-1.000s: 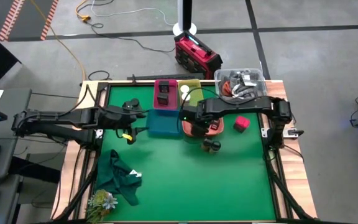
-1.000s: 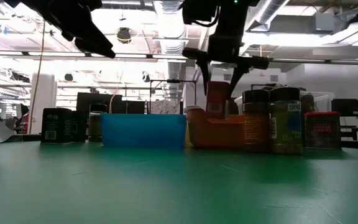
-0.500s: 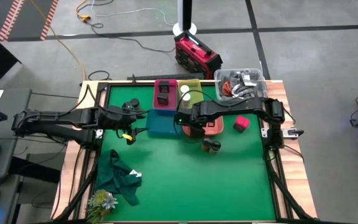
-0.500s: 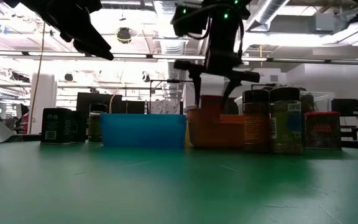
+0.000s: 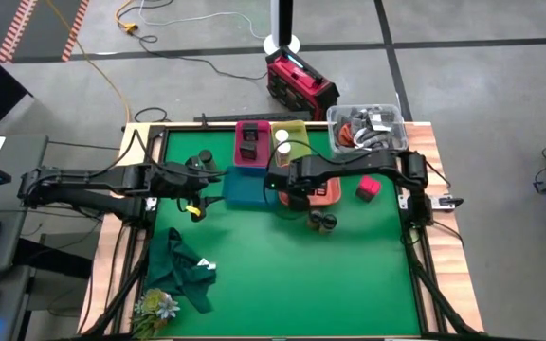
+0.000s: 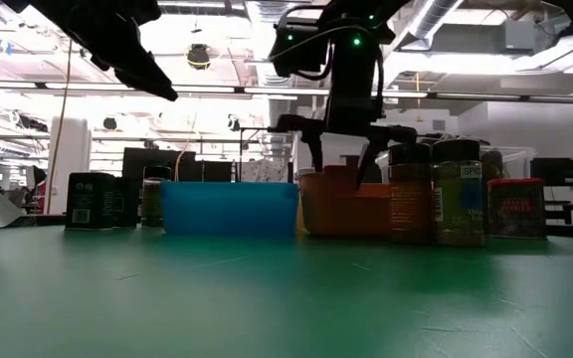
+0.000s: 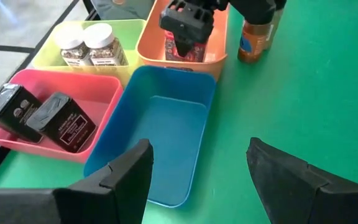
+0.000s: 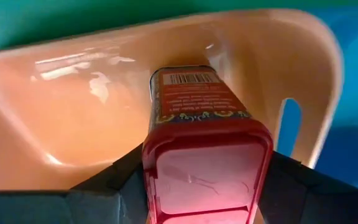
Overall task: Sort spices by type
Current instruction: Put the bottom red seasoning can into the orange bin, then put the red seasoning can into the orange bin
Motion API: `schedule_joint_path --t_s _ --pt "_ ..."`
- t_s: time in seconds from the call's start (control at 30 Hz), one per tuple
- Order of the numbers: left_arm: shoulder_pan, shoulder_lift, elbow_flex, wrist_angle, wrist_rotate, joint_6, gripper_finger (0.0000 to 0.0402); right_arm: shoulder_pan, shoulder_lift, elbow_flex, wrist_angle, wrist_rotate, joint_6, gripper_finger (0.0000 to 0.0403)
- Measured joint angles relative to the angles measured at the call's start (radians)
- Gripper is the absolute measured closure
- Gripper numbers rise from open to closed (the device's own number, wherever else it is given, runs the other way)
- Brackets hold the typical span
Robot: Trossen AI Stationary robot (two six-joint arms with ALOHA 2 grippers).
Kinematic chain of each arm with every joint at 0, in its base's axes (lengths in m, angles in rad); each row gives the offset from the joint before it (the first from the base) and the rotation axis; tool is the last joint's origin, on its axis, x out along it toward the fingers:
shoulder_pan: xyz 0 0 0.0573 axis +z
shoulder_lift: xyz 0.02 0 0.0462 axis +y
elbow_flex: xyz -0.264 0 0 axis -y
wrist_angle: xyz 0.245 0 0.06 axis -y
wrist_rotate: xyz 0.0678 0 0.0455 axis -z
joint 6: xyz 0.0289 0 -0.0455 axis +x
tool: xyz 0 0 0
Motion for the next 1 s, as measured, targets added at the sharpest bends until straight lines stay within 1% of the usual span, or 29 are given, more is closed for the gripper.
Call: schedule_joint_path --t_s 0.47,0.6,0.73,0.93,1.0 --pt "0.0 0.0 0.0 0.0 0.0 0.012 0.0155 -0.012 -0.007 0.0 0.014 -0.002 0.133 0.0142" --pt "0.0 0.0 0.0 -0.017 0.001 0.013 0.0155 -0.012 -0.024 0.0 0.023 0.004 0.169 0.0131" --pt "0.0 0.0 0.0 -0.024 0.001 0.014 0.0155 -0.011 -0.03 0.0 0.031 0.008 0.171 0.0096" --pt "0.0 0.0 0.0 -0.022 0.001 0.024 0.0155 -0.008 -0.03 0.0 0.031 0.009 0.191 0.0017" --pt "0.0 0.0 0.0 -0.021 0.001 0.023 0.0155 0.0 -0.031 0.0 0.03 0.047 0.179 0.0007"
